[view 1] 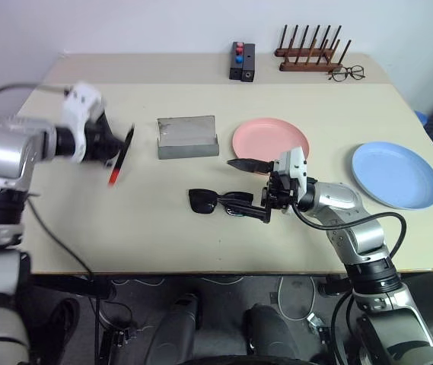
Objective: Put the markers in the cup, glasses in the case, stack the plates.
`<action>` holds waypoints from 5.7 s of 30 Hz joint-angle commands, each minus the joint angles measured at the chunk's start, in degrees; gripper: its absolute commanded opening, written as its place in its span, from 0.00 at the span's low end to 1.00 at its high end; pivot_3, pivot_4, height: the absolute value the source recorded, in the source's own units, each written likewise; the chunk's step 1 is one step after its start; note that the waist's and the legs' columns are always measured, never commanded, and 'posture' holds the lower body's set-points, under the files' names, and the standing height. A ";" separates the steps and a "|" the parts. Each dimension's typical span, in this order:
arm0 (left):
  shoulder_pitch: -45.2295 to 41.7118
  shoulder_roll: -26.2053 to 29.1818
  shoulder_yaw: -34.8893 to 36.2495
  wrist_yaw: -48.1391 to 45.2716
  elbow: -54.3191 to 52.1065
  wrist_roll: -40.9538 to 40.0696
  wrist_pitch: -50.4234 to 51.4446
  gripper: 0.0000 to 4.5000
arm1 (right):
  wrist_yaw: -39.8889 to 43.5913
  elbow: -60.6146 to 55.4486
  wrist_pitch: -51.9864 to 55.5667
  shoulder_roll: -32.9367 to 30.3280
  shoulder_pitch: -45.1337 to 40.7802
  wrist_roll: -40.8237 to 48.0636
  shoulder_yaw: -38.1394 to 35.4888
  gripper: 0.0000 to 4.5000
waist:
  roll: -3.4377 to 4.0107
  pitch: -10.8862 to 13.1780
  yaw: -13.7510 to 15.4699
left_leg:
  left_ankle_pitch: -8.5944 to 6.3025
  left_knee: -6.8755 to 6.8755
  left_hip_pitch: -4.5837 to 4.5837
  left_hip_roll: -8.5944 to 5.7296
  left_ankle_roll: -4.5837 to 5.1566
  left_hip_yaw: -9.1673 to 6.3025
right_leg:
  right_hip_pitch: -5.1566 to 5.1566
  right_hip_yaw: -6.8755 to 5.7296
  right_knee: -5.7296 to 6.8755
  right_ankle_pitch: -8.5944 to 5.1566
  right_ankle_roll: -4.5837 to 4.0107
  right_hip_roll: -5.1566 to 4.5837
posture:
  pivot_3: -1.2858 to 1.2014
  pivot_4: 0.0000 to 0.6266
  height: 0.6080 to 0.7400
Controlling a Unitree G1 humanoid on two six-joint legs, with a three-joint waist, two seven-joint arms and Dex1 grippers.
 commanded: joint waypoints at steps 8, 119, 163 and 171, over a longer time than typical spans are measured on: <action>-7.97 -2.25 12.95 16.21 20.43 3.93 -34.34 0.01 | 0.04 -0.36 -2.10 -0.04 -0.10 -0.67 -0.57 1.00 | -0.01 0.01 -1.90 | 0.04 -0.02 0.01 0.02 0.04 0.18 | 0.04 0.13 0.25 0.01 0.03 0.19 | 0.52 0.24 1.00; -12.57 -6.93 -18.53 -43.21 51.72 21.95 -60.61 0.01 | -7.16 9.38 -10.99 -6.04 0.20 -6.25 -8.54 1.00 | -0.17 0.11 -1.78 | 0.06 0.13 0.01 0.01 0.05 0.13 | 0.14 0.09 0.38 0.00 0.08 0.26 | 0.52 0.24 1.00; -16.96 -25.44 -28.14 -43.21 49.46 22.37 -54.61 0.99 | -1.16 -2.07 -4.11 -12.12 8.53 -0.59 -10.35 1.00 | -0.18 0.12 -1.54 | 0.04 0.41 -0.01 -0.03 0.10 -0.04 | 0.35 -0.07 0.40 -0.02 0.11 0.27 | 0.52 0.24 1.00; -15.45 -28.66 -26.69 -43.19 50.46 24.70 -54.89 0.69 | -2.95 -1.97 -5.19 -11.75 8.86 -1.54 -10.37 1.00 | -0.18 0.12 -1.69 | 0.03 0.41 -0.01 -0.03 0.09 -0.06 | 0.34 -0.08 0.40 -0.02 0.11 0.27 | 0.52 0.24 1.00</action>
